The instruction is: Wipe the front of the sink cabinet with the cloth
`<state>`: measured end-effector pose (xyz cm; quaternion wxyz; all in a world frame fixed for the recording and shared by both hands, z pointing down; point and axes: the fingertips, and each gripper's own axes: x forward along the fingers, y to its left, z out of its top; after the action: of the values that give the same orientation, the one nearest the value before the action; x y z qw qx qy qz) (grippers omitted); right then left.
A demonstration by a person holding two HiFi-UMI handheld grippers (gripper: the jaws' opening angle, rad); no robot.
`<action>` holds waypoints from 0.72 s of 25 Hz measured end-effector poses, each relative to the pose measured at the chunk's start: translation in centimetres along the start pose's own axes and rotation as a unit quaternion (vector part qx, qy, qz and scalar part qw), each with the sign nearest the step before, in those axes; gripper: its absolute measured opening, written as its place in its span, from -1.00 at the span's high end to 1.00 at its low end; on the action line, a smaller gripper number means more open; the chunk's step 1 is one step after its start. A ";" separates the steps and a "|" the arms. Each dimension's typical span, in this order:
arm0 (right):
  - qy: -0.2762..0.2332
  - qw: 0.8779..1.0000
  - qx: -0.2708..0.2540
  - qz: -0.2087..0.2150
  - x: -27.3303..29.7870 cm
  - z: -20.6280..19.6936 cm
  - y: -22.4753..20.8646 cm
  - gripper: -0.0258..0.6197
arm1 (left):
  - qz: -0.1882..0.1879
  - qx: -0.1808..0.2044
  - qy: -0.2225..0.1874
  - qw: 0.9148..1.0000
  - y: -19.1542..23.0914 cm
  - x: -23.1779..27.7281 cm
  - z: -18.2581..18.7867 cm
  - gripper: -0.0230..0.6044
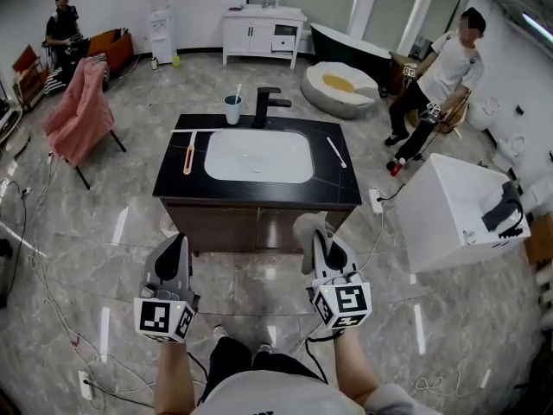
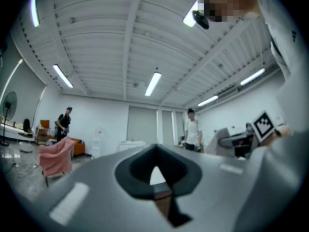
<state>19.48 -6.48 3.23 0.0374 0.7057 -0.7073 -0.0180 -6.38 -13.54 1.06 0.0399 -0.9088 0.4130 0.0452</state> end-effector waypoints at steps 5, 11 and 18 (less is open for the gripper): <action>-0.012 1.000 -0.003 -0.007 -1.6 1.1 -0.8 0.90 | 0.004 0.003 -0.010 1.000 -0.8 -0.5 1.3 0.91; -0.017 1.000 -0.003 -0.014 -3.5 1.6 -1.7 0.90 | 0.002 0.009 -0.017 1.000 -2.2 -1.1 2.5 0.91; -0.025 1.000 -0.007 -0.013 -4.8 2.1 -1.9 0.91 | 0.004 0.008 -0.027 1.000 -3.3 -1.5 3.2 0.91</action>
<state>21.25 -1.75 0.86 0.0241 0.7139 -0.6987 -0.0411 -5.03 -9.84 -1.87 0.0581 -0.9053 0.4153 0.0671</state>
